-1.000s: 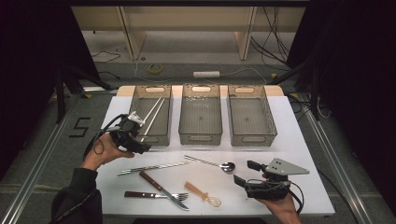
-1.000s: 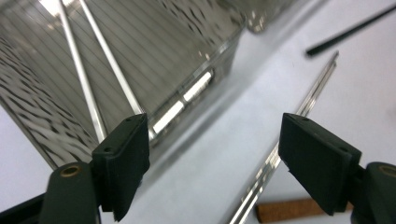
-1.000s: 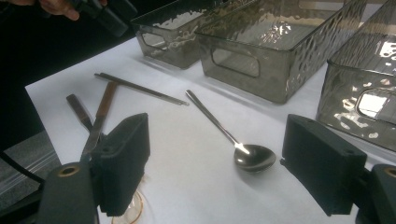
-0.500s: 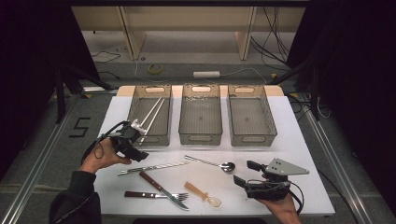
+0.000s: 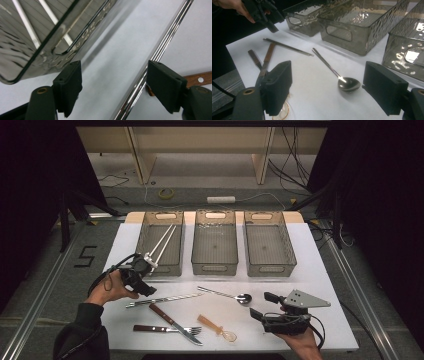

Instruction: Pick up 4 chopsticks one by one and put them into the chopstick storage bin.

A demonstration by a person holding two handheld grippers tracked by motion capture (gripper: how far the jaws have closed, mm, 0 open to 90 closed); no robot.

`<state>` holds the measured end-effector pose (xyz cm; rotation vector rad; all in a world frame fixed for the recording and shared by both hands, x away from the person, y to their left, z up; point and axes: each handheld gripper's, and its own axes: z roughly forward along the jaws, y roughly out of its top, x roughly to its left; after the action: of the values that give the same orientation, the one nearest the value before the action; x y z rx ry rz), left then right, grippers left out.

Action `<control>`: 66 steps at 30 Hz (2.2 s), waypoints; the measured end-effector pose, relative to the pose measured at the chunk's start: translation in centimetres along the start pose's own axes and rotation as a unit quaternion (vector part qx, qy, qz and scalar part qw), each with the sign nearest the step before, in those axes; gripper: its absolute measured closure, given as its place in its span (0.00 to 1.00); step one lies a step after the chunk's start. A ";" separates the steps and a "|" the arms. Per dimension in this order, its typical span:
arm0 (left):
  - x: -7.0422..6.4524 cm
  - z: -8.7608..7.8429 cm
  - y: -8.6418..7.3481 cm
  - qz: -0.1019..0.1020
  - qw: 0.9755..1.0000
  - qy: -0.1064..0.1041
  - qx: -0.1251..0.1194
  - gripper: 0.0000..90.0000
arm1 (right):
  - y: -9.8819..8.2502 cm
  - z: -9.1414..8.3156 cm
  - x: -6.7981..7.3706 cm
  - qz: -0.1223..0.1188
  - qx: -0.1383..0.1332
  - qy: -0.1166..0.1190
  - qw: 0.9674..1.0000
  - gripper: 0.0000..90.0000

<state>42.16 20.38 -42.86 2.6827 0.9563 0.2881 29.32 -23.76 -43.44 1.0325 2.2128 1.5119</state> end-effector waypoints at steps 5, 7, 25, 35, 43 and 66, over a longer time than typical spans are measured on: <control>0.0 0.3 -0.1 0.008 1.000 -0.006 0.013 0.41 | 0.0 0.0 0.0 -0.001 0.000 0.000 1.000 0.27; 0.0 0.4 -0.1 0.012 1.000 -0.008 0.017 0.43 | 0.0 0.0 0.0 -0.001 0.001 0.000 1.000 0.27; -0.5 2.2 -0.7 0.036 0.996 -0.034 0.068 0.56 | 0.0 0.0 0.0 -0.001 0.003 0.000 1.000 0.27; -0.5 2.5 -0.7 0.043 0.996 -0.029 0.075 0.61 | 0.0 0.0 0.0 -0.001 0.002 0.000 1.000 0.27; -0.6 2.5 -0.7 0.050 0.995 -0.029 0.077 0.61 | 0.0 0.0 0.0 -0.001 0.003 0.000 1.000 0.27; -0.9 2.4 -0.8 0.093 0.992 -0.027 0.076 0.63 | 0.0 0.0 0.0 -0.001 0.003 0.000 1.000 0.27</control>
<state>41.72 19.96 -45.46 2.9084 0.7408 0.1858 29.32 -23.73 -43.45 1.0316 2.2185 1.5053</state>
